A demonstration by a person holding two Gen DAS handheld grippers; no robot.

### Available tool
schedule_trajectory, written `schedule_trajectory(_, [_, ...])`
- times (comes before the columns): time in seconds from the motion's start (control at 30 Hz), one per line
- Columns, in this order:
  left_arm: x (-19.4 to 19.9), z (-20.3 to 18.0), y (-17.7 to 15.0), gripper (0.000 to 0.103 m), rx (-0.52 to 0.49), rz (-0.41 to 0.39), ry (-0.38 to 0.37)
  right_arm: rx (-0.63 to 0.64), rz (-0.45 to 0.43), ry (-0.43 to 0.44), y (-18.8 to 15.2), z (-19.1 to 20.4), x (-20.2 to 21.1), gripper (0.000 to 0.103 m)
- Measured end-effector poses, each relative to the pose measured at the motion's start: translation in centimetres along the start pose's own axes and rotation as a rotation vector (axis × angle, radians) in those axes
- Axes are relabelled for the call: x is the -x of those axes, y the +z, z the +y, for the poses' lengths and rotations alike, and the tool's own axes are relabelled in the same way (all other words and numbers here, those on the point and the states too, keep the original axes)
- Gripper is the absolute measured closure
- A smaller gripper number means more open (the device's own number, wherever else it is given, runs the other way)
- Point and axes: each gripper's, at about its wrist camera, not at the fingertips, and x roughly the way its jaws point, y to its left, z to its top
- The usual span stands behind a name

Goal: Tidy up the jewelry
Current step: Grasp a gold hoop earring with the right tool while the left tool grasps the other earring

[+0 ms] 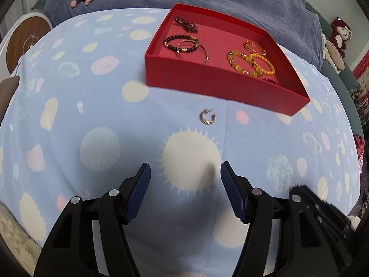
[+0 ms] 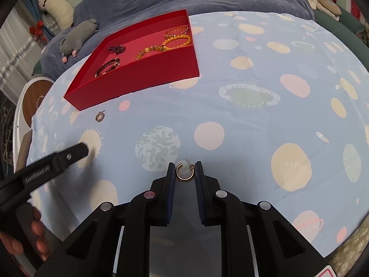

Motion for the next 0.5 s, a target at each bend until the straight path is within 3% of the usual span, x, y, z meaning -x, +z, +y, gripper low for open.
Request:
schedule_trajectory(0.2, [-1.1,-1.3,2.2,0.045,-0.028,-0.024,-0.007,-0.019,0.003,0.020,0.6,0.1,-0.1,0.087])
schedule_trajectory(0.37, [-2.5,-2.0,3.2,0.059,-0.047,-0.013,-0.005,-0.023,0.006,0.028,1.0,0.3,-0.5,0.087])
schedule_trajectory(0.5, [-2.9,-2.5,3.4,0.063,-0.071,-0.032,0.013,-0.027,0.008,0.031,1.3,0.3,-0.8,0.087])
